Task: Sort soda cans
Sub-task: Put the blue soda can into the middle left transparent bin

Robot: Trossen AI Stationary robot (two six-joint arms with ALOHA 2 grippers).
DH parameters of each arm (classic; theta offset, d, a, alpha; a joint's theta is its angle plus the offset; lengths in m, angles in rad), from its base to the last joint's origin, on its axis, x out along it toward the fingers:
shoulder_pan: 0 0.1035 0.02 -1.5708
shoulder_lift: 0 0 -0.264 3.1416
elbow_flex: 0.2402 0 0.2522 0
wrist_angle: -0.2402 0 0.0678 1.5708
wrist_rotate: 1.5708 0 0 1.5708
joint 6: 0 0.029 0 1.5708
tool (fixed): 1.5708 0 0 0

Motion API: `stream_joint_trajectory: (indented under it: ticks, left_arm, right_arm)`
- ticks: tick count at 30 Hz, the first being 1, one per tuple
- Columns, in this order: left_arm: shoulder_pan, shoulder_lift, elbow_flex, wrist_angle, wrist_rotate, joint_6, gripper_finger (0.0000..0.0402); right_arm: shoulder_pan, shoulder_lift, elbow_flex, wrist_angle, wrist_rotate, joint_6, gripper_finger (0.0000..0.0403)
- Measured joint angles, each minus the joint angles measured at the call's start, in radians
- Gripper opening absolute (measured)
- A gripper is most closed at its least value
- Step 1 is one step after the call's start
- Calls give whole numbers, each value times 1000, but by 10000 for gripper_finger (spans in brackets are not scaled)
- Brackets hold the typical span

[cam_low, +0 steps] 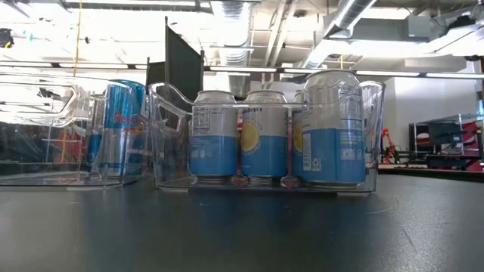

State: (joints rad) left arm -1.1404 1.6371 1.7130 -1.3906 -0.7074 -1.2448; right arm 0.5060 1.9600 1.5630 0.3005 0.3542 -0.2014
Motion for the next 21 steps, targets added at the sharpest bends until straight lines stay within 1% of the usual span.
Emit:
stream_joint_trajectory:
  ticks: [3,5,7,9,11,15,18,21]
  left_arm:
    - [2,0,0,-3,249,-115,382]
    - [6,0,0,-8,396,-165,382]
    - [11,0,0,-10,526,-212,382]
    - [11,0,0,-8,625,-249,382]
    - [7,0,0,-4,691,-268,382]
    - [-18,1,0,-7,757,-311,382]
    - [-36,1,0,-11,778,-345,382]
    - [-55,0,-15,-10,779,-385,382]
  right_arm:
    - [-4,35,74,-53,-2,-9,332]
    - [-6,42,104,-82,-3,-9,332]
    - [-13,43,115,-81,-2,-9,332]
    - [-20,39,116,-74,-2,-9,332]
    - [-25,35,116,-76,-2,-9,332]
    - [-32,33,116,-64,-2,-38,332]
    - [-39,33,116,-61,-4,-67,332]
    - [-58,32,116,-63,-5,-69,332]
